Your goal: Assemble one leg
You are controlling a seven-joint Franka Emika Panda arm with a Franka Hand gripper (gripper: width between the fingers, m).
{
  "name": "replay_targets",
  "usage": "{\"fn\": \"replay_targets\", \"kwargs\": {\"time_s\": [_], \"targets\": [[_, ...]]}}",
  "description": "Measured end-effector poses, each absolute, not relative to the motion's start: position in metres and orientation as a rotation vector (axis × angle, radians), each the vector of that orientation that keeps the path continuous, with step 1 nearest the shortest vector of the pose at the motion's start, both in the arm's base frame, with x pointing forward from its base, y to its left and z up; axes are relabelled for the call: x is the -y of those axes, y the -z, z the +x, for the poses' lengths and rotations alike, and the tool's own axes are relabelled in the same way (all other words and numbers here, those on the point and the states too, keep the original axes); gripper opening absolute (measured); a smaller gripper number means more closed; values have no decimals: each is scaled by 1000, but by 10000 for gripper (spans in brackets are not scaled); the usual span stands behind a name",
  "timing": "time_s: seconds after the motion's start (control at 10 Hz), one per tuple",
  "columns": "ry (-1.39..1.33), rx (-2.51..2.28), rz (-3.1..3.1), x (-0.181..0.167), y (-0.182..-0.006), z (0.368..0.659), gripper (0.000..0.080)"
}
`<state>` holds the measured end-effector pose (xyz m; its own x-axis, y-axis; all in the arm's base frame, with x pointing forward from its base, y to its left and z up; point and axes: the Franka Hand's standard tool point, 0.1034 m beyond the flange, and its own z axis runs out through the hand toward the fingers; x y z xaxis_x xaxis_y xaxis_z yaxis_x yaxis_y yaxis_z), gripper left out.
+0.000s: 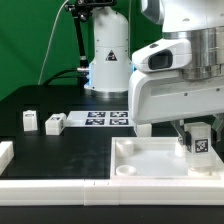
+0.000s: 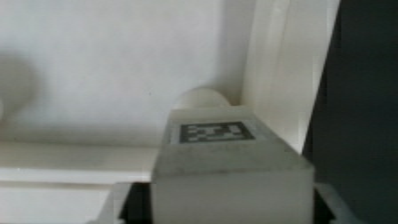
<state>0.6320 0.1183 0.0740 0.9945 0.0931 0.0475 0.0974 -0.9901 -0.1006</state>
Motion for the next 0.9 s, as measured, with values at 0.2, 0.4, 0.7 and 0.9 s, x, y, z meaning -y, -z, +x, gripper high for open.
{"fn": "replay_targets", "kwargs": {"time_s": [0.2, 0.4, 0.7, 0.9], "targets": [[51, -277, -3000, -116, -73, 635, 292], [29, -571, -2948, -115, -73, 635, 293], [-11, -1051, -2798, -114, -72, 635, 293], [-33, -1288, -2697, -114, -72, 635, 293]]}}
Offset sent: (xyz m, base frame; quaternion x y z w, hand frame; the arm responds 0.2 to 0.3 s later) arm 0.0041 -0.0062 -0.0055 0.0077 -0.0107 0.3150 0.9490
